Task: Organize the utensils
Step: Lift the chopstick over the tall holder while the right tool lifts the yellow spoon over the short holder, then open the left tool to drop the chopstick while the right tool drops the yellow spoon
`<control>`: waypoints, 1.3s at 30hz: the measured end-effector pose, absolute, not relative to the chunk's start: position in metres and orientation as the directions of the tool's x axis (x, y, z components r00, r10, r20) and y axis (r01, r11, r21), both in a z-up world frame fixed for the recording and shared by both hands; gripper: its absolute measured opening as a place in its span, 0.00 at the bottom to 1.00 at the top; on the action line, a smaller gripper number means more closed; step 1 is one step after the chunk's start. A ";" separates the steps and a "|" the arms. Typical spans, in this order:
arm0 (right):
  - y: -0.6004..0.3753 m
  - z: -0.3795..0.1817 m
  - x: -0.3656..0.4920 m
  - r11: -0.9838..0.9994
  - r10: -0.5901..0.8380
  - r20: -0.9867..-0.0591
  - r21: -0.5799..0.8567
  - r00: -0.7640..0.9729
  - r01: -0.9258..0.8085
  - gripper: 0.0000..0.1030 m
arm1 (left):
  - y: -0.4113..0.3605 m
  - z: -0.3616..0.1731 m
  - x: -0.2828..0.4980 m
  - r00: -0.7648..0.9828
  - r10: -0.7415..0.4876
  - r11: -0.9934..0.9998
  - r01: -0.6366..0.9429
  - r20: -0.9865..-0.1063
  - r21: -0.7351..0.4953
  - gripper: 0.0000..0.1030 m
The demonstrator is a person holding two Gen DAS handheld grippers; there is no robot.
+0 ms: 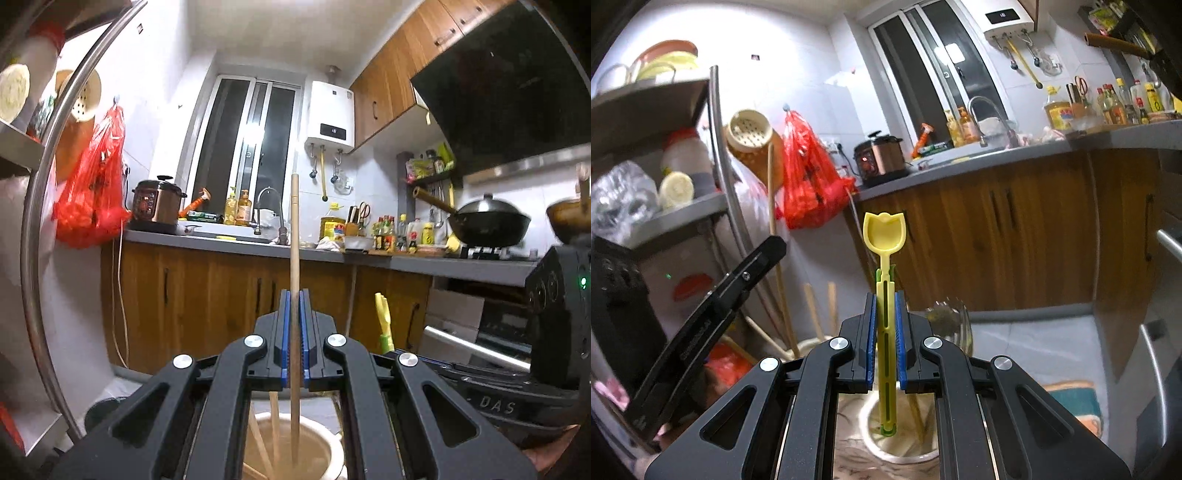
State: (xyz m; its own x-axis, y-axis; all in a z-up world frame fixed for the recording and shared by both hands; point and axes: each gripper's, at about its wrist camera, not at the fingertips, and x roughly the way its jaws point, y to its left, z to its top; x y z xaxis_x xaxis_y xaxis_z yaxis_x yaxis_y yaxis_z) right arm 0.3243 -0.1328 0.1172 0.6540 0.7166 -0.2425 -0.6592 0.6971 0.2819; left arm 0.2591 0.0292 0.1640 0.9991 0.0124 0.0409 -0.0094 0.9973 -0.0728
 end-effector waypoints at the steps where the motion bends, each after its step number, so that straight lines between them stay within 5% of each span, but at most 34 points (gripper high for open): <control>1: -0.130 0.113 0.324 0.710 0.704 -0.251 0.262 0.664 -0.654 0.10 | 0.026 0.161 0.260 0.999 0.018 0.998 -0.016 0.038 -0.054 0.04; 14: -0.124 0.077 0.314 0.767 0.627 -0.358 0.123 0.692 -0.630 0.10 | -0.001 0.141 0.255 0.999 0.047 0.993 -0.049 0.020 0.110 0.05; 39: -0.123 0.061 0.314 0.780 0.604 -0.421 0.138 0.677 -0.610 0.10 | 0.022 0.143 0.250 0.997 0.082 0.995 -0.082 -0.011 0.048 0.07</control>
State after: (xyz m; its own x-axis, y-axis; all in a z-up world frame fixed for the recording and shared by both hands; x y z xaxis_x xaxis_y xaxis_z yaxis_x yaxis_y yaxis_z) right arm 0.3140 -0.1231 0.0612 0.6767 0.6037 -0.4215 -0.6101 0.7802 0.1379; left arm 0.2495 0.0220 0.1434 0.9965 0.0823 -0.0106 -0.0817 0.9955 0.0483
